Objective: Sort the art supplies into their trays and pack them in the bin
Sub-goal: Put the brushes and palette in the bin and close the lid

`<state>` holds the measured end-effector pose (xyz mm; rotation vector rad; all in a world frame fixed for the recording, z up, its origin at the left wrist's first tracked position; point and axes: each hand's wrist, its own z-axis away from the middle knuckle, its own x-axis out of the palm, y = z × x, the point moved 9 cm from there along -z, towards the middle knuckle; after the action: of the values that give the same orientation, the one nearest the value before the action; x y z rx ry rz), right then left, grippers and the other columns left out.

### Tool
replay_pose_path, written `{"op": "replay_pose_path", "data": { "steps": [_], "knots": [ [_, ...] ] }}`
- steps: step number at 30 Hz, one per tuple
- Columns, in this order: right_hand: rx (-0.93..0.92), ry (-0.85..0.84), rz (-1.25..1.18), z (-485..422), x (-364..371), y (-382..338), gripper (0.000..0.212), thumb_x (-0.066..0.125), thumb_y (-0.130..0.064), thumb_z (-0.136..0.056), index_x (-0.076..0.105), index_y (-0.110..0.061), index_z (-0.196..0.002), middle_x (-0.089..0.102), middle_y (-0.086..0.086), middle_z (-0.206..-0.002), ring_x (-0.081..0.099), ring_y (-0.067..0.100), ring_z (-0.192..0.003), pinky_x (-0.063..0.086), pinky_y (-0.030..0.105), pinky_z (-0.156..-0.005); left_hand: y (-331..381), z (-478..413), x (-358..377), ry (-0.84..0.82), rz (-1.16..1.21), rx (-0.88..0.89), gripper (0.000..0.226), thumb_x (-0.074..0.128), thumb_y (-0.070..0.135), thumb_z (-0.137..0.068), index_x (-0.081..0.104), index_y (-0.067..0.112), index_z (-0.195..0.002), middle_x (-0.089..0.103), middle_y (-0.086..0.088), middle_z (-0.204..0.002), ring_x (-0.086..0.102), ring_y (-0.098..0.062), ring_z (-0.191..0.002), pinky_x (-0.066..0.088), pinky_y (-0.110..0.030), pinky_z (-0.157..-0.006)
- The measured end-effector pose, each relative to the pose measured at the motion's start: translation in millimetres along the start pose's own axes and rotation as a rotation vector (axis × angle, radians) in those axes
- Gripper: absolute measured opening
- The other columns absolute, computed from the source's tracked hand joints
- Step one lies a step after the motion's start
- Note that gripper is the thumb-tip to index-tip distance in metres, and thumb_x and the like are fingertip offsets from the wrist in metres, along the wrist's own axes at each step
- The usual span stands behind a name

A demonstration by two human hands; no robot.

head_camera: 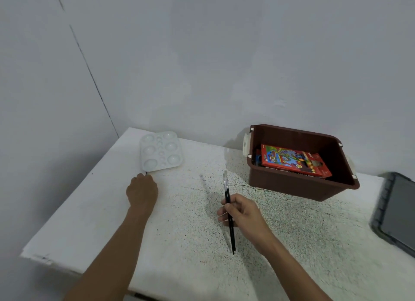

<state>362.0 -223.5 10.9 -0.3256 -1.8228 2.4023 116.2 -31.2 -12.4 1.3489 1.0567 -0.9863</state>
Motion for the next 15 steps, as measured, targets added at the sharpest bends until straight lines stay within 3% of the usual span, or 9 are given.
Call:
{"op": "replay_pose_path", "data": {
  "steps": [7, 13, 15],
  "knots": [
    [0.028, -0.003, 0.016, 1.0, 3.6, 7.4, 0.015, 0.047, -0.002, -0.101, 0.061, -0.006, -0.102, 0.074, 0.012, -0.088, 0.07, 0.022, -0.078, 0.058, 0.039, -0.079, -32.0, -0.7, -7.9, -0.034, 0.097, -0.186, 0.025, 0.045, 0.002, -0.096, 0.047, -0.003, -0.12, 0.059, -0.023, -0.11, 0.062, -0.039, -0.098, 0.046, -0.039, -0.074],
    [0.024, -0.006, 0.024, 1.6, 4.7, 11.9, 0.015, 0.047, -0.003, -0.102, 0.061, -0.006, -0.102, 0.074, 0.011, -0.087, 0.07, 0.022, -0.077, 0.058, 0.035, -0.075, -68.0, 8.9, -7.5, -0.002, 0.309, -0.465, 0.028, 0.054, 0.011, -0.093, 0.054, -0.003, -0.116, 0.059, -0.022, -0.116, 0.06, -0.041, -0.105, 0.047, -0.043, -0.085],
    [0.02, -0.001, 0.011, 2.9, 3.7, 10.6, 0.015, 0.046, -0.003, -0.102, 0.061, -0.006, -0.102, 0.074, 0.012, -0.088, 0.071, 0.024, -0.079, 0.058, 0.033, -0.074, -60.5, 11.0, -12.2, 0.068, 0.413, -0.42, 0.032, 0.055, 0.014, -0.091, 0.06, -0.001, -0.118, 0.061, -0.021, -0.116, 0.06, -0.04, -0.105, 0.047, -0.043, -0.085]
  ]
}}
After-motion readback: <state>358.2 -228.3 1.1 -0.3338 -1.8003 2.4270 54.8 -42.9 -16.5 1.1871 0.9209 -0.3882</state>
